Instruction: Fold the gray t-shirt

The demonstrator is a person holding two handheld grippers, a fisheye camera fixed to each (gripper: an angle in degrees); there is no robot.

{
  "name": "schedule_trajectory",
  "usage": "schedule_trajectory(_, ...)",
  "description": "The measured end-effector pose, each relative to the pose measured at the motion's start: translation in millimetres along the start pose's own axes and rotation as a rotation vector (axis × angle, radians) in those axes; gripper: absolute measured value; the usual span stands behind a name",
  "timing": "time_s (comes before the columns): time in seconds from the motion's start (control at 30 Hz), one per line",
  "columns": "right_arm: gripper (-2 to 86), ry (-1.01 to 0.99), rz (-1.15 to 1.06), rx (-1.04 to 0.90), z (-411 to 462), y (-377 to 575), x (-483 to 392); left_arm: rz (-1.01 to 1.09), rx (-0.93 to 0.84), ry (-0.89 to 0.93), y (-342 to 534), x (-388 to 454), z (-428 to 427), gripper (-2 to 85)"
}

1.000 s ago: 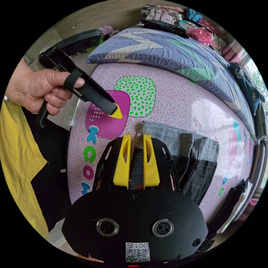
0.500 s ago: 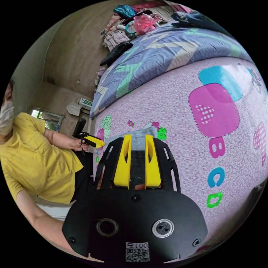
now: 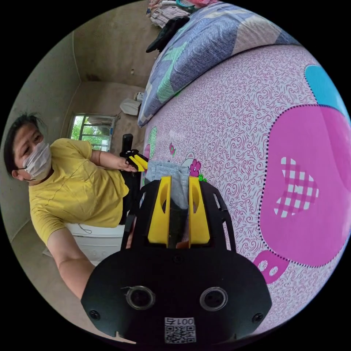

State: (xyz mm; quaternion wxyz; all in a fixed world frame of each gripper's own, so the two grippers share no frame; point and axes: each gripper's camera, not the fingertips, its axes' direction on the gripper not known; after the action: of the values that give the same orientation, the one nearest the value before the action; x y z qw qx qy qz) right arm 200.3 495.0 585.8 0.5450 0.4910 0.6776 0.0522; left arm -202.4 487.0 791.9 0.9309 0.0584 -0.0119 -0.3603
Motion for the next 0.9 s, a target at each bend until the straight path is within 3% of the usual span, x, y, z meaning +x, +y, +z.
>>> schedule_trajectory(0.3, 5.5, -0.060, -0.014, -0.094, -21, -13, 5, -0.030, 0.023, 0.027, -8, 1, 3, 2.0)
schedule_trajectory(0.6, 3.5, -0.103, -0.005, -0.059, -40, -5, 5, -0.081, 0.062, -0.184, -8, 28, -8, 3.5)
schedule_trajectory(0.9, 1.5, -0.137, -0.010, -0.069, -44, 1, -7, -0.185, 0.099, 0.040, -8, 26, 12, 1.3)
